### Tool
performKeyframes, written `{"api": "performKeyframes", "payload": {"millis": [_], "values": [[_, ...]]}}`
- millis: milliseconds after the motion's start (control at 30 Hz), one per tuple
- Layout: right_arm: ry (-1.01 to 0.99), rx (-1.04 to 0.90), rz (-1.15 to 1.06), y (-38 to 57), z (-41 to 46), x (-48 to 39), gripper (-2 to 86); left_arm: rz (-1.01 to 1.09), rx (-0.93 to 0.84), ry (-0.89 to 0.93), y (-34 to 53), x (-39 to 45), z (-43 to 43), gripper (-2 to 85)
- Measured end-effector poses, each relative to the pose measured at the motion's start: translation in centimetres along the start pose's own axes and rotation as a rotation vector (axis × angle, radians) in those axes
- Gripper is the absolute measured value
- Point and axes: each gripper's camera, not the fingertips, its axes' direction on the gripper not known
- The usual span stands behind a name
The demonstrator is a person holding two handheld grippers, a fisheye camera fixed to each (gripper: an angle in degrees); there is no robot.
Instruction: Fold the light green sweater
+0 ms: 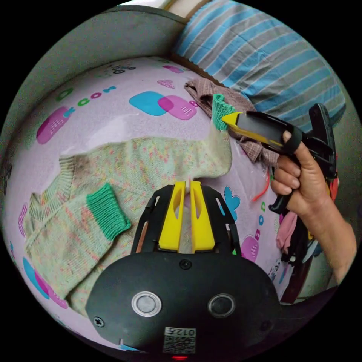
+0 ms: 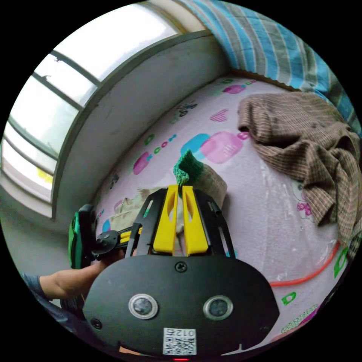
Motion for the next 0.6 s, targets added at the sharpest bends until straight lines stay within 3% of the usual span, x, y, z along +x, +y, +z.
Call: {"api": "performKeyframes", "payload": {"millis": [467,600], "values": [[-0.263,-0.204,-0.239,-0.2,9.0,-13.2,-0.8,-0.476,0.206,0.107,8.6,-19.8,-13.6,0.9],[-0.305,-0.250,-0.290,0.3,11.0,-16.6,-0.8,-0.565,0.242,0.063,11.9,-23.2,-16.0,0.9]]}}
